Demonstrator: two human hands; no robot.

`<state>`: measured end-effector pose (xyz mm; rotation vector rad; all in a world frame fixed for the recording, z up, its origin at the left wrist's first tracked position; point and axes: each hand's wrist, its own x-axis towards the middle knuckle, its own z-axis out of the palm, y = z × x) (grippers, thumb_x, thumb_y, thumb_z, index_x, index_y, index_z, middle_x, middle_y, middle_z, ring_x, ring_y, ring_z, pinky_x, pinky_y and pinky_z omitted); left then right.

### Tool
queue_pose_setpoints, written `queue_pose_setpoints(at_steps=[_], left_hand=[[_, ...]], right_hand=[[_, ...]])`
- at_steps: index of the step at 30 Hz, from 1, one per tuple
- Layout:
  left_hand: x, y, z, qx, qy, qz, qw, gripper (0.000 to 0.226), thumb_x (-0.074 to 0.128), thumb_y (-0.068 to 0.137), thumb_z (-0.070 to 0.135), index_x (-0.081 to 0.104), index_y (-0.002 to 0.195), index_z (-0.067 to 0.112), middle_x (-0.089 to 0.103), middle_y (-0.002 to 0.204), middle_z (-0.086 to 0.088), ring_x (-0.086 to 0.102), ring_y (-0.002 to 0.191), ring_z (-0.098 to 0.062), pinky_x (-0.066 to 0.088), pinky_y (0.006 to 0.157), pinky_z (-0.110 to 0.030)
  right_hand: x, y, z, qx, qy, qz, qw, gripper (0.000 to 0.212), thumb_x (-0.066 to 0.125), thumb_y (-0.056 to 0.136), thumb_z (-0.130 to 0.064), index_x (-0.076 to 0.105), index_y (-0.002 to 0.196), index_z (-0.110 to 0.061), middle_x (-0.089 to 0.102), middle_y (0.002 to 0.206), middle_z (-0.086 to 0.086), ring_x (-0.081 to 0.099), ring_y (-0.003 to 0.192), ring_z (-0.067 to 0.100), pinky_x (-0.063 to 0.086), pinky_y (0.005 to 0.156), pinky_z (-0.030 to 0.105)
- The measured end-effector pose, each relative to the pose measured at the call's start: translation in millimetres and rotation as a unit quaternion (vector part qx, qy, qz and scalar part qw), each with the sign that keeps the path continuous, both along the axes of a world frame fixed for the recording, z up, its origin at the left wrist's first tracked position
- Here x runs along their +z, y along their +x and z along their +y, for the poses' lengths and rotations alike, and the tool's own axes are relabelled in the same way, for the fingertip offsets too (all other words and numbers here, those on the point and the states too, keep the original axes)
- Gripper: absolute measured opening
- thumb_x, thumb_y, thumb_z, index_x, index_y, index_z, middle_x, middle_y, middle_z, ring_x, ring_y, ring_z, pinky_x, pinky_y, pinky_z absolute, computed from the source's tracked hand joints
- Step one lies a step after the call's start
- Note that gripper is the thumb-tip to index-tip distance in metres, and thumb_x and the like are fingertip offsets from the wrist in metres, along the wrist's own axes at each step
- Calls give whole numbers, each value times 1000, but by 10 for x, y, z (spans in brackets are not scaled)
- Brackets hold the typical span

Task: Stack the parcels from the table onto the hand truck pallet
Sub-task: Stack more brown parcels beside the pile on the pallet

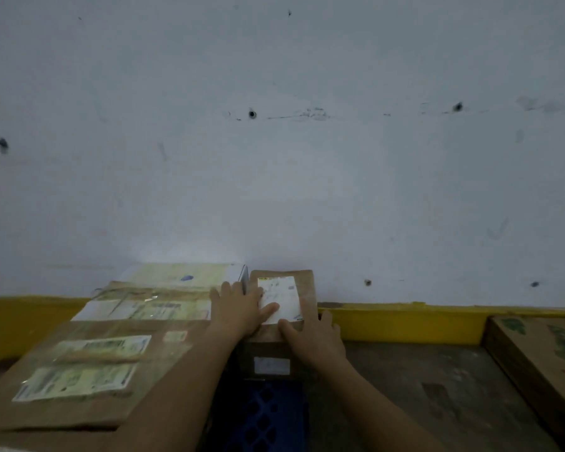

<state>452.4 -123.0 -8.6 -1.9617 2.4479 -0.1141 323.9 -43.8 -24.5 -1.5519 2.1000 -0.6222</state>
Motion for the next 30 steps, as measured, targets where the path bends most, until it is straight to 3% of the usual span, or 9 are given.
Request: queue_pose_setpoints(at_steps=[14, 18, 22, 30], left_hand=[[-1, 43, -445, 57, 102, 40, 992, 68, 21, 83, 75, 15, 144, 44, 22, 149, -10, 25, 132, -43, 24, 106, -55], [49, 71, -435, 52, 121, 47, 990, 67, 21, 84, 73, 12, 144, 45, 18, 153, -9, 20, 137, -41, 19, 110, -57], [109, 40, -348, 55, 111, 76, 989, 61, 21, 90, 64, 6, 146, 42, 22, 153, -12, 21, 138, -38, 17, 110, -57], [332, -292, -56, 19, 26, 172, 985, 53, 26, 95, 53, 24, 145, 35, 29, 151, -10, 27, 137, -35, 22, 110, -52]], right_hand=[[-28, 53, -402, -12, -8, -16, 1000, 69, 38, 89, -60, 9, 147, -36, 22, 143, 14, 30, 126, 33, 38, 95, 39], [20, -27, -367, -3, 0, -72, 997, 73, 39, 88, -62, 8, 148, -34, 19, 147, 14, 28, 131, 35, 35, 101, 44], [60, -166, -280, 11, -4, -93, 996, 77, 40, 87, -63, 10, 149, -29, 25, 149, 13, 28, 135, 35, 33, 108, 49], [254, -519, 76, 57, -54, -66, 995, 67, 44, 90, -54, 14, 147, -36, 25, 150, 10, 33, 133, 31, 34, 104, 42]])
